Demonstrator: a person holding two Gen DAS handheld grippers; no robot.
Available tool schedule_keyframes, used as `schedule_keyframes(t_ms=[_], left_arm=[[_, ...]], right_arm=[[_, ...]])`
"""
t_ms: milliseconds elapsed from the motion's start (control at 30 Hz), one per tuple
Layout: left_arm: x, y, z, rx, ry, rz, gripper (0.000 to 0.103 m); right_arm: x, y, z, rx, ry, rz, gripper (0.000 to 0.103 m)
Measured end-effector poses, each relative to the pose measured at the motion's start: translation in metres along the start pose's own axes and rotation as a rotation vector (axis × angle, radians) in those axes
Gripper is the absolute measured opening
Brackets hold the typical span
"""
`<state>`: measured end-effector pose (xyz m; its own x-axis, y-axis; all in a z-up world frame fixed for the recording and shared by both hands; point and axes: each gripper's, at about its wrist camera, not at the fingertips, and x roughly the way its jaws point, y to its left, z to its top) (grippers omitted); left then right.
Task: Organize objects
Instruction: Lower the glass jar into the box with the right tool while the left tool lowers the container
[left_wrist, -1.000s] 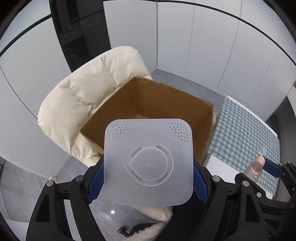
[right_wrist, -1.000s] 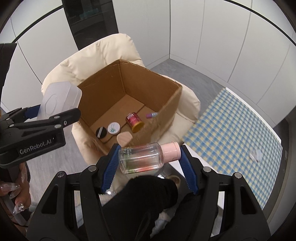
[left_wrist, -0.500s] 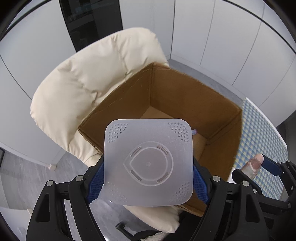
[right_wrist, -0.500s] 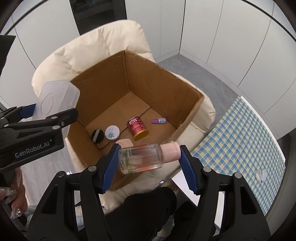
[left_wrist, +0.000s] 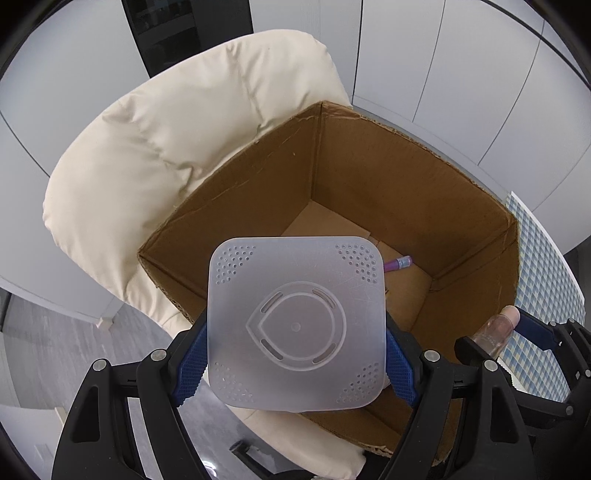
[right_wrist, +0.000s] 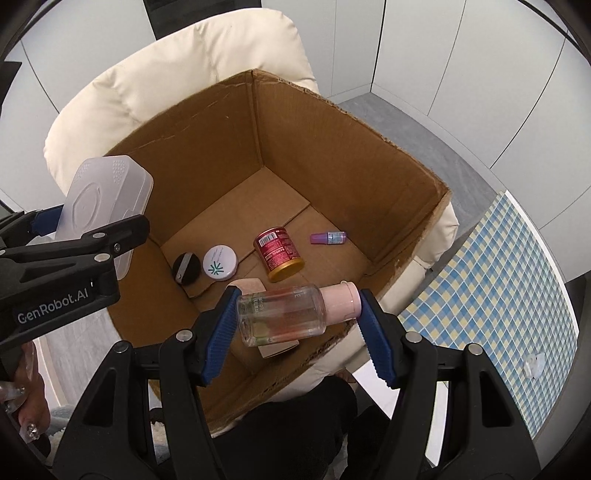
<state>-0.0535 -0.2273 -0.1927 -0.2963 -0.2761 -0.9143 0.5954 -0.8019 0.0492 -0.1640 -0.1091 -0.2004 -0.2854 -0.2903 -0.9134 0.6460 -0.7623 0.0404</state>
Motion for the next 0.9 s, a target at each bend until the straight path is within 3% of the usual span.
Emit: schedule_keyframes(t_ms=[633, 667, 700, 767, 900], left_arm=[[-0.004, 0.0, 0.003, 0.013, -0.016, 0.023, 0.082], [-0.004, -0.001, 0.004, 0.014, -0.013, 0.03, 0.085], [-0.005, -0.001, 0.005, 0.016, -0.008, 0.038, 0.087], [-0.006, 0.0, 0.005, 0.016, -0.011, 0.024, 0.089], [-0.013, 0.004, 0.004, 0.003, -0.026, -0.001, 0.089]], right_arm=[[0.007, 0.007, 0.003, -0.007, -0.008, 0.023, 0.066], [0.006, 0.007, 0.003, -0.006, -0.015, 0.026, 0.07], [0.004, 0.006, 0.003, -0.002, -0.02, 0.027, 0.085], [0.001, 0.005, 0.005, 0.014, -0.029, 0.033, 0.101], [-0.007, 0.001, 0.005, 0.035, -0.064, 0.049, 0.101]])
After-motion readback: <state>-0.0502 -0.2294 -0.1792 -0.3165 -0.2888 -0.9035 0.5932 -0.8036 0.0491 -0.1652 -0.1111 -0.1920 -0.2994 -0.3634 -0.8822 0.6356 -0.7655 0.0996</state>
